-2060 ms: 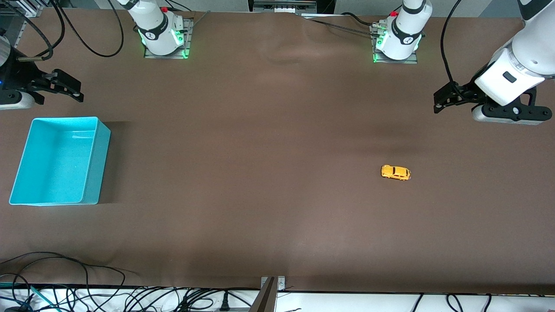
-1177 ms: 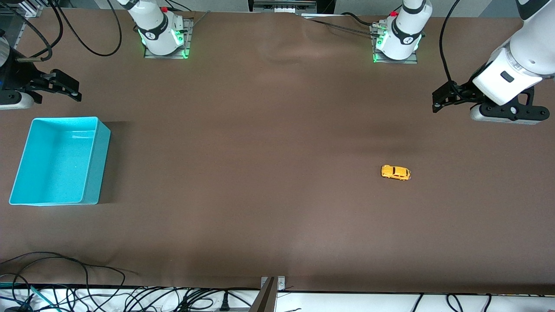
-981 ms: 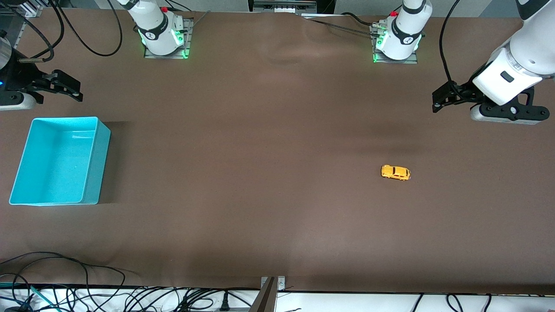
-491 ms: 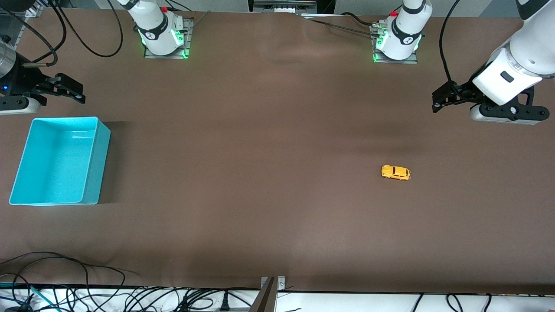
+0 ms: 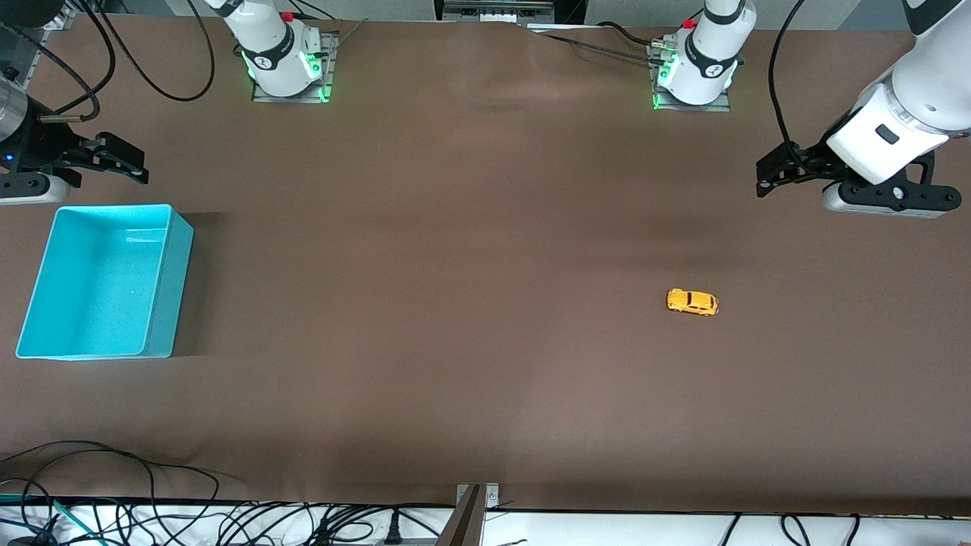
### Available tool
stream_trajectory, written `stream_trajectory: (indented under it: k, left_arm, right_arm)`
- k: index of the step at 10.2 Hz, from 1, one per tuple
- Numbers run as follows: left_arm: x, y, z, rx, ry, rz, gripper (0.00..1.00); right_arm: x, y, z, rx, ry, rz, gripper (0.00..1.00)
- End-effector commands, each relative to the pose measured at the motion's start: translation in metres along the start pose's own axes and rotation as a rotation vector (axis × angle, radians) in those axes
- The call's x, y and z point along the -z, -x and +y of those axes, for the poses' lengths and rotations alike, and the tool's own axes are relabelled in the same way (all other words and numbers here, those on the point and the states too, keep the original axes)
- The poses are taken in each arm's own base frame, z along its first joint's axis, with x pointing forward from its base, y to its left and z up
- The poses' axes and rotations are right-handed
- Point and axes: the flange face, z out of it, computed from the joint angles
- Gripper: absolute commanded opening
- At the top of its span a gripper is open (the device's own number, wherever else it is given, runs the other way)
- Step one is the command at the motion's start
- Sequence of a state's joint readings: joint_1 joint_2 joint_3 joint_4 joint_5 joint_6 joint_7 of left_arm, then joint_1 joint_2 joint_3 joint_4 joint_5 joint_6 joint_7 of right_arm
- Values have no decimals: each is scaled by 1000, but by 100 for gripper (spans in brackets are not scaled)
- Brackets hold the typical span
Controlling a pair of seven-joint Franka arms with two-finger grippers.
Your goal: Wind up and store yellow beetle car
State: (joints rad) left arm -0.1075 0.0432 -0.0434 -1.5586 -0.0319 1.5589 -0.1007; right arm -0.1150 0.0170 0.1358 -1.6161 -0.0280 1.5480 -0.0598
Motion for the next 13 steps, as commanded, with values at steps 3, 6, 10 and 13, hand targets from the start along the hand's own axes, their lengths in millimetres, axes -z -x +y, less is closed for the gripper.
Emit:
stream_trajectory:
  k: [3,6,10,13]
  left_arm:
    - [8,2,0,-19,-24,4,100]
    - [8,2,0,-19,-24,4,100]
    - [8,2,2,-22,-23,3,100]
    - [3,0,1,-26,-25,-6,100]
  right_arm:
    - [-6,-4,4,7,14,-5,100]
    - [-14,-2,9,0,13,-37,100]
    - [-16,-6,12,-6,12,-30,100]
    - [-15,-5,12,-6,12,-33,100]
